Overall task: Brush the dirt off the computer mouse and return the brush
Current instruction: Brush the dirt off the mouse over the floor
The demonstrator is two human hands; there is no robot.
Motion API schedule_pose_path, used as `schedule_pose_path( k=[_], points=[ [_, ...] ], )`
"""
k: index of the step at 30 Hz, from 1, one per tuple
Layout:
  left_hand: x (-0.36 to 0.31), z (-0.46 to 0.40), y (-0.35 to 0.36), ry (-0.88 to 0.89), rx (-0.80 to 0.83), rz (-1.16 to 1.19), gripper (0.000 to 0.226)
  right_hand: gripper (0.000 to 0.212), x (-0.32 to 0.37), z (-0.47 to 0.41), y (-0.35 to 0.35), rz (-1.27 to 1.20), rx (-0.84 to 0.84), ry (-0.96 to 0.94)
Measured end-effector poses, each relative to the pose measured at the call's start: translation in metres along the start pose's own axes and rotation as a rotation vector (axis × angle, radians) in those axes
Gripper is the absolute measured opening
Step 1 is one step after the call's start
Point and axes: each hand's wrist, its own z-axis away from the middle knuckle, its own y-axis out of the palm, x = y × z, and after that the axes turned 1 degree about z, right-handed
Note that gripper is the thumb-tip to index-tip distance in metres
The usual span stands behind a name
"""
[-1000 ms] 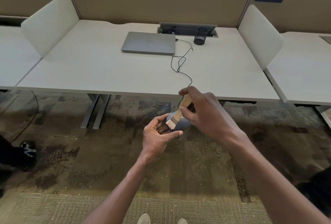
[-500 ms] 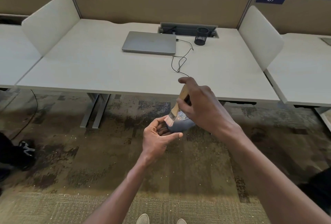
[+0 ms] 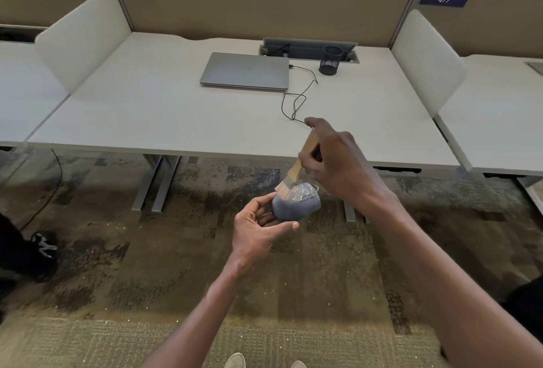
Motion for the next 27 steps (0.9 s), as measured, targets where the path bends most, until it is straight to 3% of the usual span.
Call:
schedule_pose_path(
  k=[5,11,17,24,27],
  points=[
    [0.0,-0.004,0.002,-0.007,0.007,-0.008,0.078,0.059,0.004,0.001,0.014,0.022,0.058,-0.028],
    [0.004,-0.004,0.002,-0.015,-0.006,-0.014,0.072,0.061,-0.003,-0.002,0.006,0.049,0.004,-0.024],
    [0.006,-0.007,0.002,-0.011,0.014,-0.038,0.072,0.057,0.003,0.007,0.023,0.068,0.099,-0.126],
    [0.005,-0.009,0.003,0.0,0.011,-0.026,0.069,0.062,-0.005,0.0,0.012,0.059,-0.072,-0.014],
    [0.006,-0.01,0.001,0.0,-0.002,-0.023,0.069,0.061,-0.007,0.002,0.007,0.016,-0.069,-0.028]
  ],
)
